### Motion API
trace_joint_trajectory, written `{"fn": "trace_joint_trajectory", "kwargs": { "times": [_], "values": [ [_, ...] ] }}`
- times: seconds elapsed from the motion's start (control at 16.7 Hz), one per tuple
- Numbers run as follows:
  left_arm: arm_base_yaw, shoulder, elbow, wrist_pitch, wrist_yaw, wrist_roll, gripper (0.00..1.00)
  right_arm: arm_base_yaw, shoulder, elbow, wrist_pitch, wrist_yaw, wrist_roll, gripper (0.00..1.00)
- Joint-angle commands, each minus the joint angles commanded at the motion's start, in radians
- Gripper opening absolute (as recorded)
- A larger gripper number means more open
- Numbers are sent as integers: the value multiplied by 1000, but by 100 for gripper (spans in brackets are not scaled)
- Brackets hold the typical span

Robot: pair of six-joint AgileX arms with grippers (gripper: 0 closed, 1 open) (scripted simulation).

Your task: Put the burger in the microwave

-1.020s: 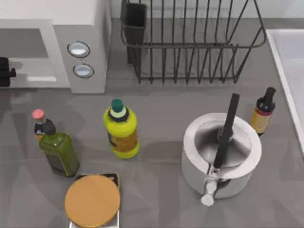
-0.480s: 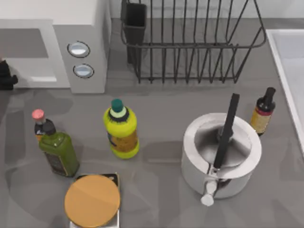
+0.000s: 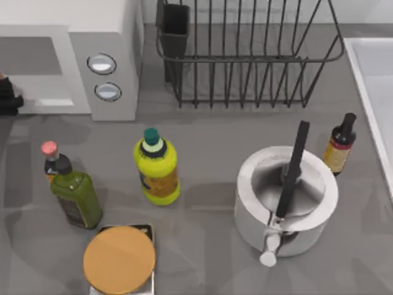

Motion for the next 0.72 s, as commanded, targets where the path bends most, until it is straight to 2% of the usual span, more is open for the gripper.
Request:
{"fn": "trace_joint_trajectory", "kwargs": {
  "times": [0.18,0.72],
  "values": [
    [-12,83,129,-50,-11,-6,0,0,0,0,0,0,0,100],
    [-69,364,660,-263,-61,-30,0,0,0,0,0,0,0,100]
  ]
}}
